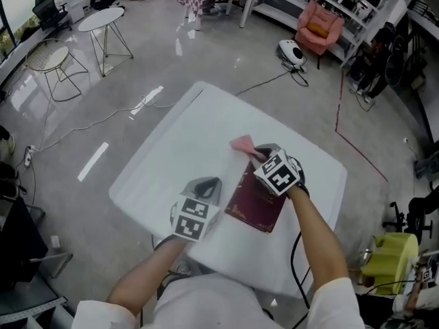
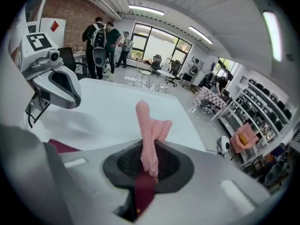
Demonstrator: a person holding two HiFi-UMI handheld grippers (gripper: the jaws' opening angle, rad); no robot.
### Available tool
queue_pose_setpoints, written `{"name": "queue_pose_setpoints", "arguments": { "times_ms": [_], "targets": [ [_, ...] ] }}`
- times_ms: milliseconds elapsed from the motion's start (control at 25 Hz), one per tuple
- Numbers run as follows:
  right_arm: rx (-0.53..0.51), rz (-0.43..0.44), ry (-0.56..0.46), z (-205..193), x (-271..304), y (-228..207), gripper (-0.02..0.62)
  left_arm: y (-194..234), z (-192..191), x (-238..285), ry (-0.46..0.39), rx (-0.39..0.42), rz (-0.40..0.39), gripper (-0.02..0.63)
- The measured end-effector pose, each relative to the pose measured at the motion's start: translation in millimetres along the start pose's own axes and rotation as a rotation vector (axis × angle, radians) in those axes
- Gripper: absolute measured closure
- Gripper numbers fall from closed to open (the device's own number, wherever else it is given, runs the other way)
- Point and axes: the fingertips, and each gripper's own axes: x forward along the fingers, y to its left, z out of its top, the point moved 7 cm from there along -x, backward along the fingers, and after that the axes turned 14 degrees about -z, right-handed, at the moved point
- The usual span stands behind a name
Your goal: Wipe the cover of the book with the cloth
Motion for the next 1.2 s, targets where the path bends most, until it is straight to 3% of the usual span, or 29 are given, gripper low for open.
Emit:
{"name": "queue_pose_setpoints", "arguments": {
  "times_ms": [400, 1200],
  "targets": [
    [-0.064, 0.053, 0.036, 4.1, 27.4, 19.8, 0.557, 17.3, -5.8, -4.3, 0.011, -0.036, 0.029, 0.6],
    [-0.064, 0.084, -0.009, 7.2, -25.3, 97.7, 0.557, 7.6, -7.1, -39.0, -0.036, -0.01, 0.036, 0.6]
  ]
}}
